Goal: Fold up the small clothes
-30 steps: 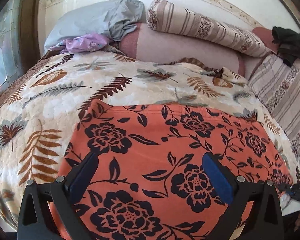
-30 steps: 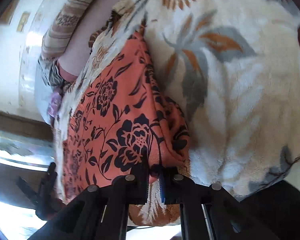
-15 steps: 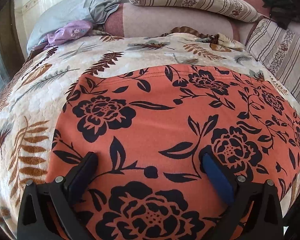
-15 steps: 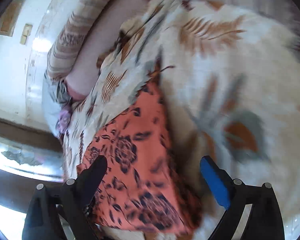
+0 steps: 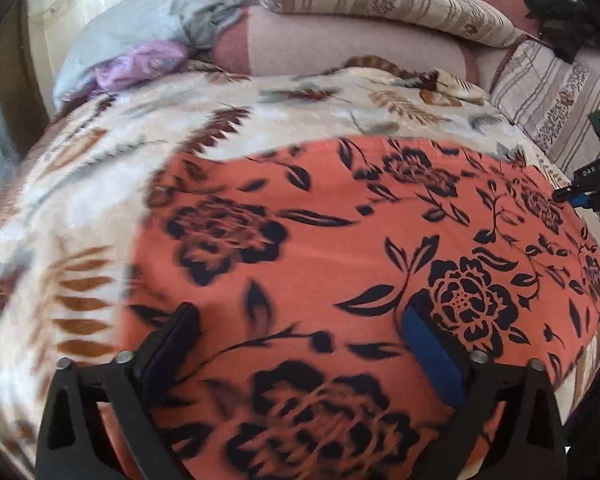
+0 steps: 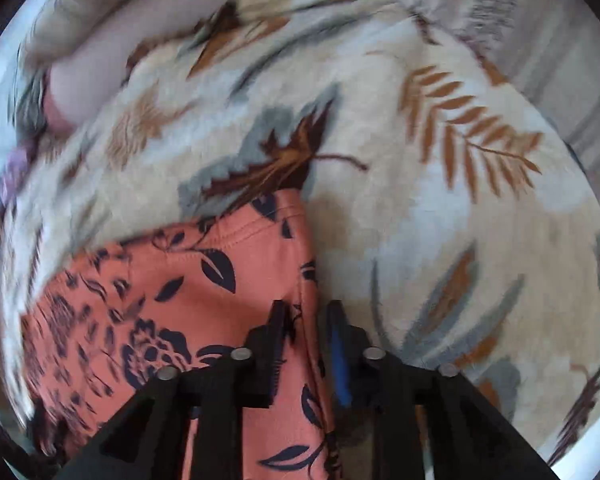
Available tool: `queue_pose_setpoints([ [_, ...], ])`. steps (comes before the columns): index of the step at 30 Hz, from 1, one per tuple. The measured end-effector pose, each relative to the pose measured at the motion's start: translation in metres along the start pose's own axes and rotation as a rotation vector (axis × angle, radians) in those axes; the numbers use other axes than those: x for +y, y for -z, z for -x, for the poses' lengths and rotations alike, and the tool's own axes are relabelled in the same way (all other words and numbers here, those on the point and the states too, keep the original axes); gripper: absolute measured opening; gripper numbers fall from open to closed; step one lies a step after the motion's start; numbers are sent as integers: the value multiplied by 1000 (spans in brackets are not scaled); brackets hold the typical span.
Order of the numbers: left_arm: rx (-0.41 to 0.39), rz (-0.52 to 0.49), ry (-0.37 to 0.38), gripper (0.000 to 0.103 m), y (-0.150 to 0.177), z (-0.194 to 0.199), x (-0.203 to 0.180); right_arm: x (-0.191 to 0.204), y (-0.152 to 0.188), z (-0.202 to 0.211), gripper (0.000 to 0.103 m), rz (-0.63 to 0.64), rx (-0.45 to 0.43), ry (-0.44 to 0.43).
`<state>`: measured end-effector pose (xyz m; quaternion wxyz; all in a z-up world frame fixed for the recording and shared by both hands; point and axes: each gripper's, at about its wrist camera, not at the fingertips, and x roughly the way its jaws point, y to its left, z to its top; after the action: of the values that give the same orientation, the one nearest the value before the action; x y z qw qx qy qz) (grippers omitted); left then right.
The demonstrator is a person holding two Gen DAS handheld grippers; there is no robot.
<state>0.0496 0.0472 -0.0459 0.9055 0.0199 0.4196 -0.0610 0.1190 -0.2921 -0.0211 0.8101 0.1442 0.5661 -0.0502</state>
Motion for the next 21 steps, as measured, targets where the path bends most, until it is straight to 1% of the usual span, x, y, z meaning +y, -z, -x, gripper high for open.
queue_pose_setpoints([
  [1, -58, 32, -6, 96, -1, 19, 11, 1, 6, 15, 34, -1, -36, -9],
  [2, -89, 77, -5, 96, -1, 33, 23, 3, 12, 29, 56, 5, -73, -4],
  [3, -77, 142, 6, 96, 1, 40, 38, -4, 24, 52, 81, 2, -133, -16],
  [4, 0, 225, 43, 93, 8, 36, 55, -2, 33, 70, 86, -6, -193, -58],
  [5, 99, 281, 92, 60, 18, 22, 66, -1, 48, 88, 88, -18, -245, -130],
  [6, 233, 344, 145, 43, 34, 0, 76, 1, 58, 95, 89, -27, -252, -194],
  [7, 209, 400, 187, 40, 41, -1, 87, 4, 71, 98, 89, -35, -235, -268],
  [8, 234, 418, 178, 26, 36, 5, 92, 10, 80, 94, 89, -40, -205, -320],
  [9, 237, 432, 165, 21, 30, 16, 96, 15, 92, 87, 89, -43, -165, -348],
  [10, 216, 445, 171, 20, 25, 28, 98, 17, 104, 79, 89, -44, -122, -346],
  [12, 179, 438, 169, 21, 19, 49, 99, 24, 124, 61, 89, -51, -81, -345],
  [13, 191, 441, 167, 35, 19, 51, 101, 28, 133, 49, 89, -43, -58, -339],
  [14, 211, 447, 171, 65, 19, 51, 103, 29, 136, 35, 89, -28, -31, -322],
  [15, 210, 445, 183, 76, 18, 50, 105, 30, 146, 25, 89, 0, -17, -298],
  [16, 179, 432, 169, 79, 17, 51, 106, 31, 148, 21, 89, 32, -58, -290],
  [17, 163, 411, 140, 79, 15, 49, 108, 33, 150, 19, 93, 63, -87, -290],
  [18, 161, 395, 126, 79, 13, 47, 108, 36, 151, 17, 96, 88, -96, -295],
  [19, 166, 389, 136, 78, 11, 43, 109, 37, 153, 16, 97, 101, -104, -299],
  [21, 174, 385, 147, 71, 10, 35, 108, 38, 153, 12, 101, 112, -112, -320],
])
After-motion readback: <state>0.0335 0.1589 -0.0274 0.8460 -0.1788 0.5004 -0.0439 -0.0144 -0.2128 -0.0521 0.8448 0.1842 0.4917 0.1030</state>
